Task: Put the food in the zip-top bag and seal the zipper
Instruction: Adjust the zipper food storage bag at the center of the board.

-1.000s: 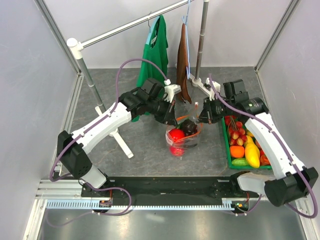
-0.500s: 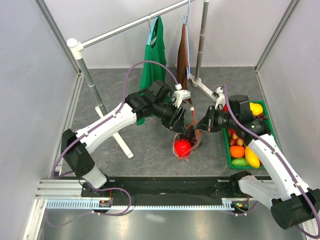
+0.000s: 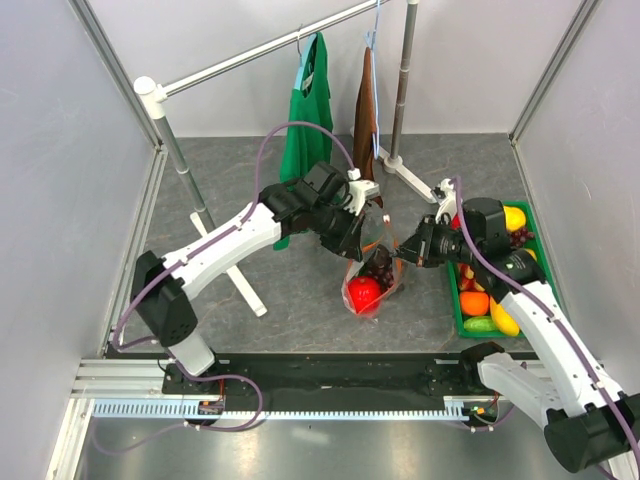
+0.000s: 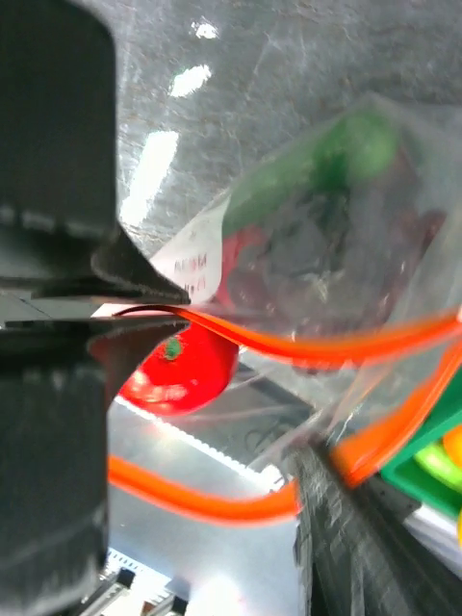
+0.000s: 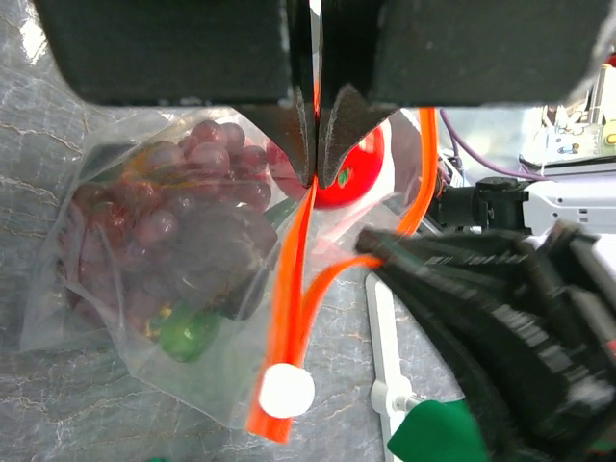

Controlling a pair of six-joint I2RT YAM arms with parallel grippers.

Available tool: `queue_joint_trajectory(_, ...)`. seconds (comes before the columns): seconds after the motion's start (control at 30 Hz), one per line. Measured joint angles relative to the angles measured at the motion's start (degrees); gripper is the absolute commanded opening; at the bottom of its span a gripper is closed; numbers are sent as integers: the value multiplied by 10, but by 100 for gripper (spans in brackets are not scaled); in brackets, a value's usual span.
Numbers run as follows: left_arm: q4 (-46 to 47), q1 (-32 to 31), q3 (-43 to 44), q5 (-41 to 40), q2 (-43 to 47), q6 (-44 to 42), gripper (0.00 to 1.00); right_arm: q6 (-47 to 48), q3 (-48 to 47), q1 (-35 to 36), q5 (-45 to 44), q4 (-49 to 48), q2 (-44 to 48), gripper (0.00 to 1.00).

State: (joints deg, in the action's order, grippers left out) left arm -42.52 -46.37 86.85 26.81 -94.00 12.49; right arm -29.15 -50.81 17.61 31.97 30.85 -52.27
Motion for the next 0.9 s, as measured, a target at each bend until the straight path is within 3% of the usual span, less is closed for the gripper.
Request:
queue_joint_trajectory(0.07, -31, 0, 38, -9, -28, -7, 2, 0, 0, 0, 1, 1, 5, 0)
queue_joint_trajectory(0.27, -105, -2, 261, 0, -122, -34, 2, -15, -11, 0, 7, 5, 19, 0)
queue_joint_trajectory(0.47, -127, -19, 292, 24, -135, -57, 3, -35, 10, 1, 0, -14, 28, 0)
queue_joint_trajectory(0.63, -151, -15, 280, 43, -169, -87, 15, -47, 24, 1, -23, -19, 29, 0)
queue_joint_trajectory(0.77, -158, -4, 280, 67, -167, -112, 42, -64, 23, -2, -26, -31, 28, 0)
queue_joint_trajectory(0.9, -159, 0, 280, 80, -159, -120, 44, -81, 22, -3, -28, -39, 26, 0)
